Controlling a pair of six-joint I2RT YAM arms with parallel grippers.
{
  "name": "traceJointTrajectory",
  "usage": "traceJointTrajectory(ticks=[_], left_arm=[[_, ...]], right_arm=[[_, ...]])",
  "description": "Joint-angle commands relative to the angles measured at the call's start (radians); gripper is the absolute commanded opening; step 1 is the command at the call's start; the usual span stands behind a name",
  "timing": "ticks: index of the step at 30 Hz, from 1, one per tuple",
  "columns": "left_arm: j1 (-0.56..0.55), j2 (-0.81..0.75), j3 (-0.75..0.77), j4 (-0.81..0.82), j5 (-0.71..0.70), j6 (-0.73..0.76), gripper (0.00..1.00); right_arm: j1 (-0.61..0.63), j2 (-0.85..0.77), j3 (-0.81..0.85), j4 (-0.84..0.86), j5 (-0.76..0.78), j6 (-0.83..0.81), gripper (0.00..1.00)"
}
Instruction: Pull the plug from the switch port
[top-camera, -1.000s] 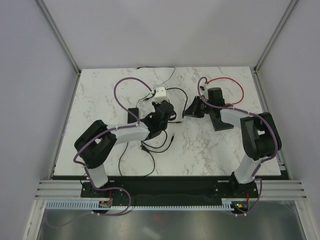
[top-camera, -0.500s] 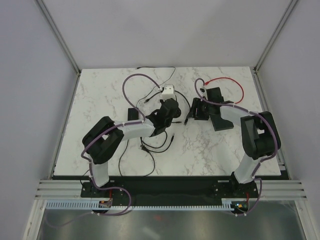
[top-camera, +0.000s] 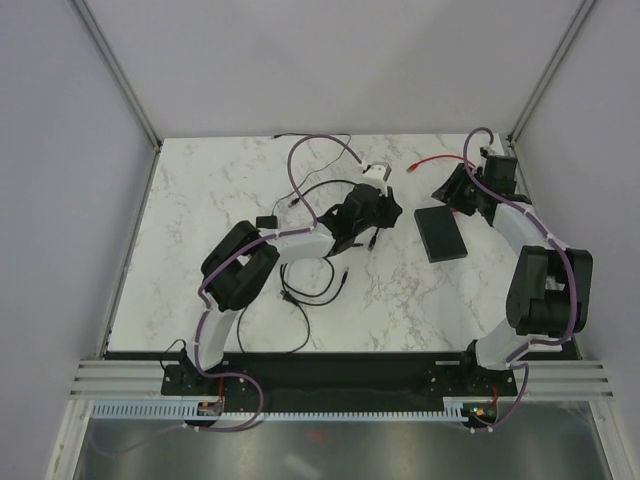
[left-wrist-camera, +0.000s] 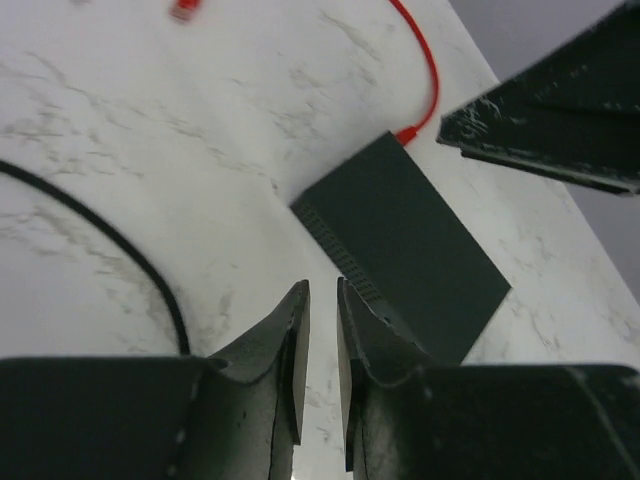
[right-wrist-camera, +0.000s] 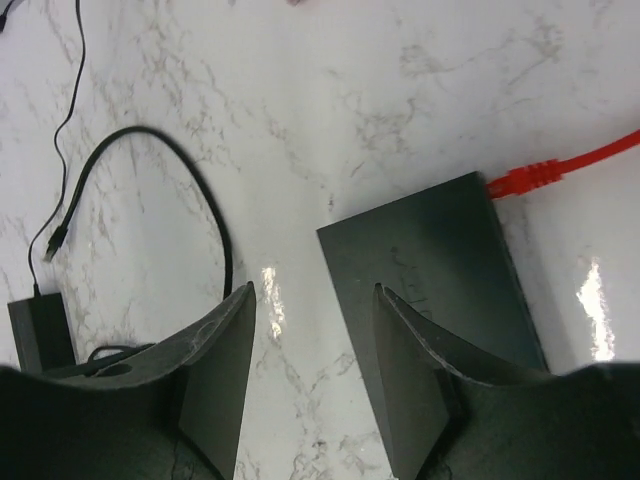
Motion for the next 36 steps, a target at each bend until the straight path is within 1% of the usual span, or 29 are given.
traceJointTrajectory(ticks=[1, 2, 4, 5, 6, 7, 8, 10, 11, 12, 13, 14, 16, 18, 21, 23, 28, 36], left_arm=[[-0.004, 0.052, 0.109, -0.001, 0.286, 0.039, 0.25], [-0.005, 0.085, 0.132, -0.001, 0.354, 0.034, 0.25], [-0.005, 0.128, 0.204, -0.004, 0.436, 0.020, 0.25], [-0.008, 0.145, 0.225, -0.004, 0.488, 0.008, 0.25], [-0.007, 0.179, 0.242, -0.004, 0.505, -0.019, 0.25], [-0.008, 0.193, 0.279, -0.004, 0.537, -0.032, 0.26], [-0.008, 0.227, 0.296, -0.009, 0.547, -0.040, 0.26], [-0.008, 0.257, 0.349, -0.020, 0.565, -0.066, 0.27], [-0.008, 0.276, 0.370, -0.023, 0.584, -0.076, 0.27], [-0.008, 0.321, 0.396, -0.035, 0.594, -0.093, 0.27], [-0.008, 0.346, 0.467, -0.085, 0.605, -0.101, 0.27], [-0.008, 0.368, 0.498, -0.111, 0.605, -0.107, 0.27], [-0.008, 0.408, 0.534, -0.121, 0.599, -0.127, 0.27], [-0.010, 0.426, 0.557, -0.148, 0.585, -0.138, 0.27], [-0.014, 0.463, 0.624, -0.216, 0.570, -0.130, 0.27], [-0.016, 0.480, 0.647, -0.230, 0.564, -0.129, 0.27], [-0.017, 0.488, 0.652, -0.271, 0.552, -0.121, 0.26], [-0.017, 0.477, 0.646, -0.308, 0.536, -0.101, 0.25]], right_arm=[[-0.067, -0.051, -0.049, 0.084, 0.022, 0.084, 0.58], [-0.084, -0.056, -0.069, 0.133, 0.023, 0.105, 0.59], [-0.136, -0.054, -0.125, 0.182, 0.017, 0.143, 0.59], [-0.153, -0.045, -0.145, 0.242, -0.002, 0.178, 0.59], [-0.173, -0.039, -0.180, 0.273, -0.018, 0.201, 0.59], [-0.207, -0.033, -0.200, 0.344, -0.035, 0.223, 0.59], [-0.224, -0.019, -0.222, 0.380, -0.065, 0.276, 0.59], [-0.264, 0.000, -0.282, 0.460, -0.096, 0.325, 0.59], [-0.276, 0.016, -0.302, 0.541, -0.105, 0.358, 0.60], [-0.292, 0.024, -0.347, 0.582, -0.112, 0.408, 0.59], [-0.299, 0.030, -0.371, 0.631, -0.112, 0.439, 0.60], [-0.304, 0.044, -0.394, 0.717, -0.115, 0.464, 0.60], [-0.315, 0.065, -0.437, 0.809, -0.115, 0.520, 0.60], [-0.315, 0.116, -0.445, 0.839, -0.122, 0.540, 0.60], [-0.316, 0.182, -0.461, 0.943, -0.150, 0.596, 0.60], [-0.315, 0.216, -0.471, 1.001, -0.150, 0.616, 0.60], [-0.315, 0.256, -0.478, 1.034, -0.139, 0.614, 0.58], [-0.303, 0.293, -0.460, 1.042, -0.132, 0.590, 0.50]])
